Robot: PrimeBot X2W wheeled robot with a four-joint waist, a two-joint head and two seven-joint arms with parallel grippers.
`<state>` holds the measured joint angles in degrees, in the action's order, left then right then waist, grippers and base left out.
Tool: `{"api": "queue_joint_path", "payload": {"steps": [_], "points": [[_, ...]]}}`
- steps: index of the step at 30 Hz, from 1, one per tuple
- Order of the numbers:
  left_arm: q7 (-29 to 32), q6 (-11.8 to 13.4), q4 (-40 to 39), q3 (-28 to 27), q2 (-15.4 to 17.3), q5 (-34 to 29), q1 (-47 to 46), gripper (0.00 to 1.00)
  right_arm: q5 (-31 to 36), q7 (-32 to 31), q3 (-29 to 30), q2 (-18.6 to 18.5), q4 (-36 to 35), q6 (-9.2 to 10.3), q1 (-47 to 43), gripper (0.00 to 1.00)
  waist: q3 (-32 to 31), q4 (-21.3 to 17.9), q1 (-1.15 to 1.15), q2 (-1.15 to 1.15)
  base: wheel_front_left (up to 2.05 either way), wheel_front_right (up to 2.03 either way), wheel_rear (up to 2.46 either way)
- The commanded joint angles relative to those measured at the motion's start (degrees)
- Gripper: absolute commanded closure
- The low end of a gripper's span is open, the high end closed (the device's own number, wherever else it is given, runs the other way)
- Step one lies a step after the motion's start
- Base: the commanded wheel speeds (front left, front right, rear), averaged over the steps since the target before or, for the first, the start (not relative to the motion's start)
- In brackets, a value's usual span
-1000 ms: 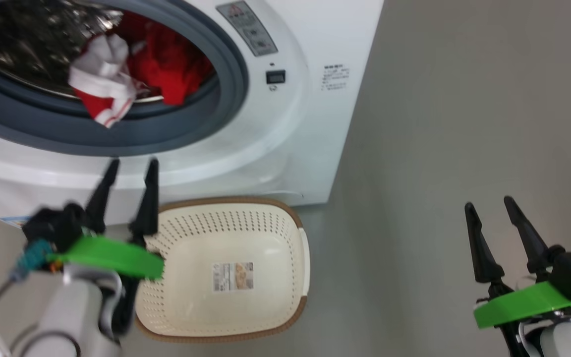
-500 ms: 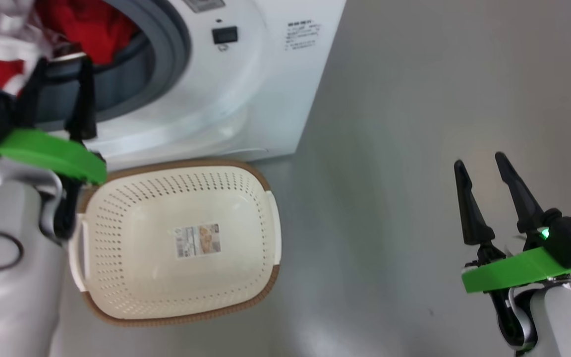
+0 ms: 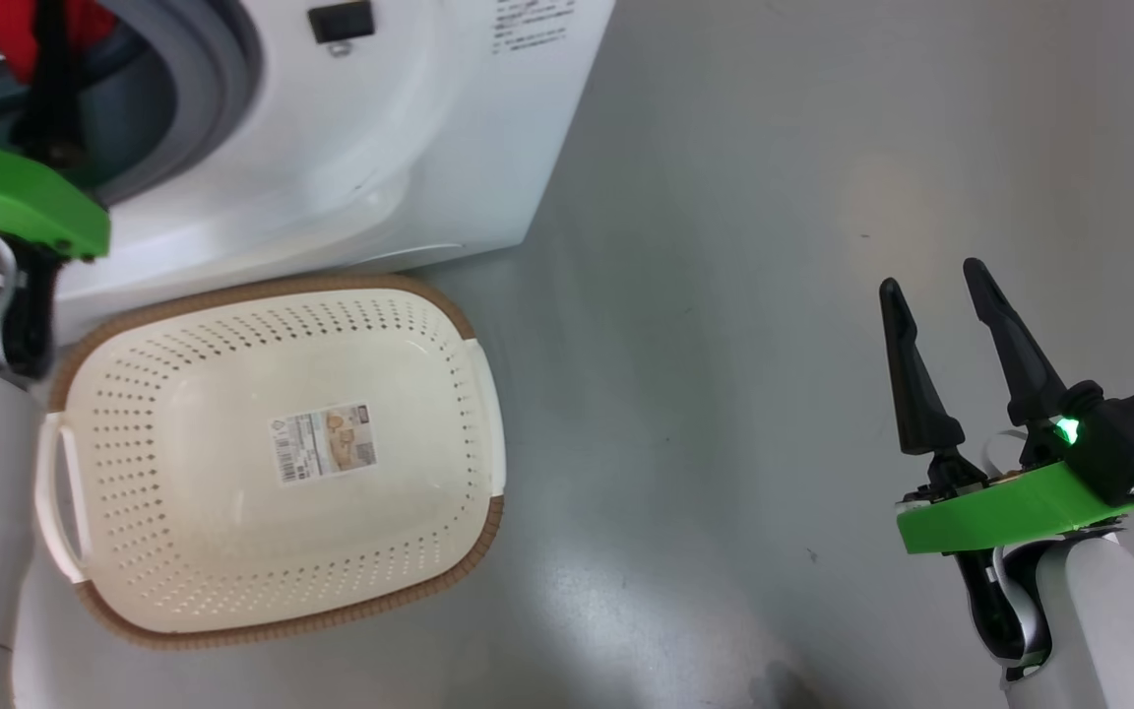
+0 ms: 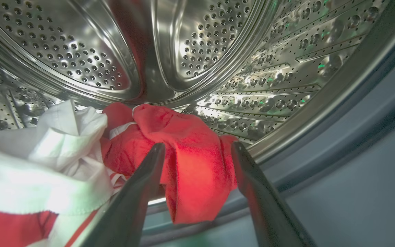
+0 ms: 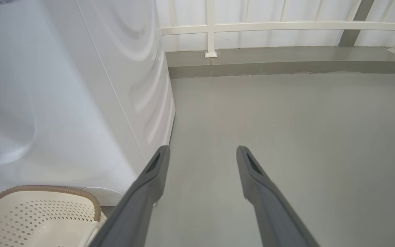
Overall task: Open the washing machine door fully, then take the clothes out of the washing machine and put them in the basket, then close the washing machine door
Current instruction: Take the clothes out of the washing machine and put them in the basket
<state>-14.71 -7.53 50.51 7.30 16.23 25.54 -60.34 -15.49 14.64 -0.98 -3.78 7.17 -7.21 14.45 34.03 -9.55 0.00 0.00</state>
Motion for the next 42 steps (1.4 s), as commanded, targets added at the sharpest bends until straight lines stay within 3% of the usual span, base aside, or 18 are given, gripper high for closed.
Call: {"api": "queue_joint_path", "payload": {"steps": [1,20,21,22,23,24,25,26,42], "points": [[-0.3,0.0,-0.7,-1.4,3.1,0.2,-0.9,0.00,0.1,0.4,-1.4,-0.2,-1.6,-0.28,0.3,0.00,0.8,-0.8,0.00,0.00,0.00,0.00,0.00],[-0.3,0.0,4.9,-0.4,5.4,-2.0,-5.0,0.00,-0.4,0.4,-3.7,-1.0,-2.2,-0.28,0.2,0.00,1.1,-4.0,0.00,0.00,0.00,0.00,0.00],[-0.3,0.0,5.4,-0.5,5.5,-2.2,-5.2,0.19,-0.4,0.4,-3.8,-1.0,-2.2,-0.28,0.2,0.00,1.1,-4.1,0.00,0.00,0.00,0.00,0.00],[-0.3,0.0,5.8,-0.8,5.5,-2.3,-5.4,0.51,-0.4,0.4,-3.8,-1.1,-2.3,-0.28,0.1,0.00,1.1,-4.2,0.00,0.00,0.00,0.00,0.00],[-0.3,0.0,6.0,-0.8,5.5,-2.4,-5.5,0.66,-0.4,0.4,-3.8,-1.0,-2.3,-0.28,0.1,0.00,1.1,-4.3,0.00,0.00,0.00,0.00,0.00],[-0.3,0.0,6.0,-0.8,5.5,-2.4,-5.5,0.66,-0.4,0.4,-3.8,-1.0,-2.3,-0.28,0.1,0.00,1.1,-4.3,0.00,0.00,0.00,0.00,0.00],[-0.3,0.0,6.2,-0.8,5.5,-2.6,-5.6,0.78,-0.3,0.4,-3.8,-1.0,-2.4,-0.28,0.1,0.00,1.1,-4.3,0.00,0.00,0.00,0.00,0.00],[-0.3,0.0,6.4,-0.8,5.3,-2.5,-5.7,1.00,-0.3,0.4,-3.8,-1.0,-2.4,-0.28,0.1,0.00,1.1,-4.3,0.00,0.00,0.00,0.00,0.00],[-0.3,0.0,0.7,-3.2,3.2,-0.7,-0.8,1.00,0.1,0.4,-3.6,-1.3,-2.5,-0.28,-0.4,0.00,-1.3,-1.1,0.00,0.00,0.00,0.00,0.00]]}}
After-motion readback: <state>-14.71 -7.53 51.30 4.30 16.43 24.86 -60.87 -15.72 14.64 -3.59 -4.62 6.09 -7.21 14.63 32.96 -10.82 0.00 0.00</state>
